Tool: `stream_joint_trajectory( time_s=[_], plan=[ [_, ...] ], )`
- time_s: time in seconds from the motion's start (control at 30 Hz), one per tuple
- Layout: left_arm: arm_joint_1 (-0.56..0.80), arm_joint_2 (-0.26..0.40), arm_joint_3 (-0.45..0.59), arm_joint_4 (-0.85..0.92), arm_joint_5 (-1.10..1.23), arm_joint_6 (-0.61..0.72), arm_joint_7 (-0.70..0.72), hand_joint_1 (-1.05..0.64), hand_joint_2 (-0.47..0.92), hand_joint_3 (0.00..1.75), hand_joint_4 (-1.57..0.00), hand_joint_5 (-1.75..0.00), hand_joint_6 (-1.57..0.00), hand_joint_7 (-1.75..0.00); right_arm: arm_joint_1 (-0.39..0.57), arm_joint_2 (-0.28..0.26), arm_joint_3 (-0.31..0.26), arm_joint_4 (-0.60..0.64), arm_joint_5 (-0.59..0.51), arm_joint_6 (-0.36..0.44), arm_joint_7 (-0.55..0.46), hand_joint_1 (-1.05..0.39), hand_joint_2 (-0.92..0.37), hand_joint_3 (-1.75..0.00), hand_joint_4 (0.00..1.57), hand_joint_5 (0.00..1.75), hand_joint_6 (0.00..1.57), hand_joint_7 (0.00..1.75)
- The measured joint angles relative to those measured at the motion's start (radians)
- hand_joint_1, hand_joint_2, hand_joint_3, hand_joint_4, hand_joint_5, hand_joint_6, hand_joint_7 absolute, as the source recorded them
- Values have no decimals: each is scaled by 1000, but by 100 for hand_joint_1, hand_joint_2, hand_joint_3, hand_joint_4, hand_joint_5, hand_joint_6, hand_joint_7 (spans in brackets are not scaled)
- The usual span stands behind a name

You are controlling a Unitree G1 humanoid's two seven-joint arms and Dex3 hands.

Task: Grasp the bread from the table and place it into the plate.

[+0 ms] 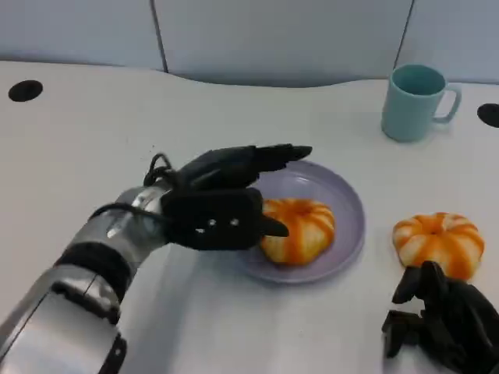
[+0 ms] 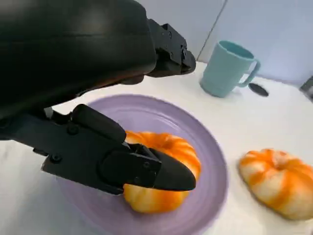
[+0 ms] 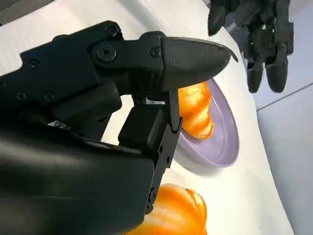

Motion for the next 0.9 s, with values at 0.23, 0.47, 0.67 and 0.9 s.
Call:
stream_joint_trajectory(
  time_s=[0.23, 0.47, 0.67, 0.9],
  plan=[
    [157, -4, 194, -96, -273, -65, -202, -74, 92, 30, -9, -57, -25, -5, -5, 1, 2, 14, -2, -18, 1, -45, -92, -47, 131, 119, 119, 108],
    [365, -80, 375, -302, -599, 44, -377, -64, 92, 25, -36, -79, -49, -13, -10, 1, 5, 20, -1, -21, -1, -46, -92, -45, 131, 118, 121, 107],
    [597, -170, 460, -620, -853, 372, -411, -51, 92, 23, -46, -98, -64, -20, -16, 1, 6, 8, -1, 12, -22, -45, -92, -45, 131, 118, 119, 108],
    [780, -200, 492, -931, -930, 636, -288, -37, 92, 23, -60, -113, -76, -31, -14, -1, 12, 9, -2, 6, -16, -45, -92, -47, 132, 118, 119, 109]
  ],
)
